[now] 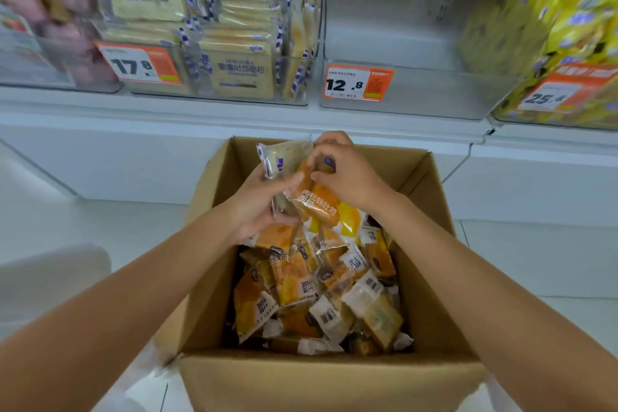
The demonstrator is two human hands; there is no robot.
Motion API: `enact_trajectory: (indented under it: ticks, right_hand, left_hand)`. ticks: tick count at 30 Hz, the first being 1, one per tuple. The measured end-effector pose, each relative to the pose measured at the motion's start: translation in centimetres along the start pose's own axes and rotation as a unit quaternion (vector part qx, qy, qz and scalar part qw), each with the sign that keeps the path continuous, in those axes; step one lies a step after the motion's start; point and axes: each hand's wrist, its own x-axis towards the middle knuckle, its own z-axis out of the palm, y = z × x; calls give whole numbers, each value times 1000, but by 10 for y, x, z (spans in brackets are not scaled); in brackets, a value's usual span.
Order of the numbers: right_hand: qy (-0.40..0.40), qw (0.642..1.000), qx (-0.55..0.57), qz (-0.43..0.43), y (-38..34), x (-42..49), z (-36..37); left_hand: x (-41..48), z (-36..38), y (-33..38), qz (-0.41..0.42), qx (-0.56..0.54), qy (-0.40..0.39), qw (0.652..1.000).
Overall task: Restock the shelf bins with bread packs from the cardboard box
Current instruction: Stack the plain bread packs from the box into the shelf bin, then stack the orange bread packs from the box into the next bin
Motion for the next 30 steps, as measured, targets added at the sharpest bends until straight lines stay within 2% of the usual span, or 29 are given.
enact_trajectory:
  ticks: [3,5,7,9,10,12,13,14,15,18,19,24,30]
  right_hand:
    - [35,998,47,5,-13,1,1]
    - [40,992,113,35,-18,0,-9]
    - [100,974,167,118,-10,-6,-22]
    - [121,933,223,256,5,-17,-35]
    - [83,902,287,312,14,-24,-36]
    - [-28,823,447,349,25,-35,-31]
    - [-43,789,505,346,22,-37,-28]
    - [-30,772,535,342,22,-36,-25]
    - [-7,774,541,330,19,-33,-25]
    - [58,834,456,305,3,-20,-29]
    - [65,843,440,302,-3,-16,-30]
    - [46,861,426,274,-26,-5,-35]
    - [-14,859,434,271,-42,-13,-60]
  left_hand:
    - [-4,6,6,18,40,46,998]
    - [-6,9,7,20,-7,84,996]
    - [-8,8,12,11,-71,111,991]
    - [-9,5,17,10,-132,114,985]
    - [-10,6,20,12,-154,106,982]
    - [-15,11,28,8,-180,75,981]
    - [-17,13,31,5,-180,59,982]
    - [-19,15,35,0,-172,46,984]
    - [-23,15,41,-4,-154,34,988]
    - [-32,13,60,-19,-101,-15,995]
    - [-35,15,65,-20,-73,-26,997]
    - [-44,34,75,2,-2,-11,1000]
    - [-42,32,79,7,54,86,995]
